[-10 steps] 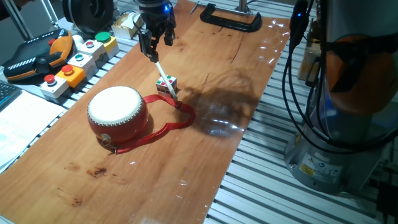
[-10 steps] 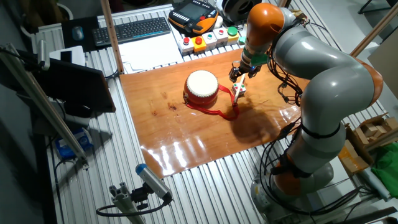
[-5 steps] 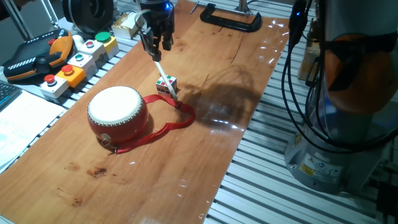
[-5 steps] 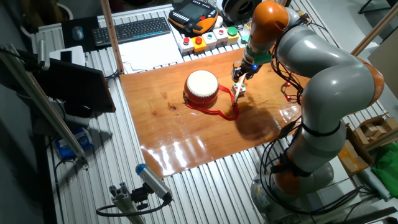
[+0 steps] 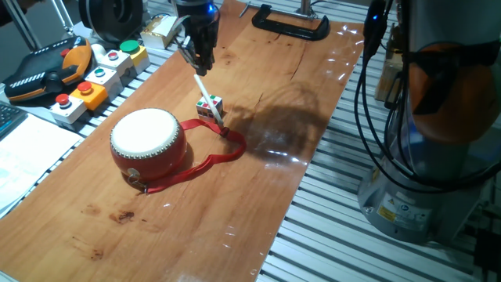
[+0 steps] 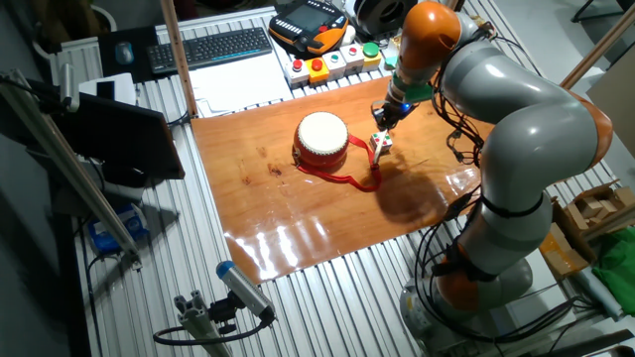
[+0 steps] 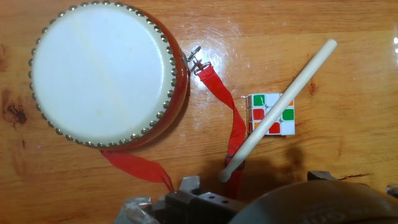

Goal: Play the drum

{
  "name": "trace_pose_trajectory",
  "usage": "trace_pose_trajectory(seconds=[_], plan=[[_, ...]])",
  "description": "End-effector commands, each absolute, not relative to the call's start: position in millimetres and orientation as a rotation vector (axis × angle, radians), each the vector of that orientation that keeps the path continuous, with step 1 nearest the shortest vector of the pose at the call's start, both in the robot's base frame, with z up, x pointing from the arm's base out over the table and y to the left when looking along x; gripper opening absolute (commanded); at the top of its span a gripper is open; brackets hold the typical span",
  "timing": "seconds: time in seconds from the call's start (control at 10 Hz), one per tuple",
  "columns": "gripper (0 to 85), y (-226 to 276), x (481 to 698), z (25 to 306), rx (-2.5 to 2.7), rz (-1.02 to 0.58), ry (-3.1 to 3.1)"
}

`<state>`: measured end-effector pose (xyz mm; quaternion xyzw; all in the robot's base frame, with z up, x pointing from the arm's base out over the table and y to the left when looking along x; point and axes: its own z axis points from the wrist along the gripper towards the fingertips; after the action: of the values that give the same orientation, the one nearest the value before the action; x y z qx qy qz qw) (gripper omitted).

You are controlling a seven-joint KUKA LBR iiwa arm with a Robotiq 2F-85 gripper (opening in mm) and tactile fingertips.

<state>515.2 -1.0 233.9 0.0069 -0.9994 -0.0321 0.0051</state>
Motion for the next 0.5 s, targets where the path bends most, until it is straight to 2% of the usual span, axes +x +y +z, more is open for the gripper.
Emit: trace_pose_trajectory(seconds=[0.0,0.4], plan=[[0.7,-1.6,515.3,233.4,0.016,-0.101,-3.128],[0.7,-10.0,520.3,225.3,-0.114,-0.103,-3.108]])
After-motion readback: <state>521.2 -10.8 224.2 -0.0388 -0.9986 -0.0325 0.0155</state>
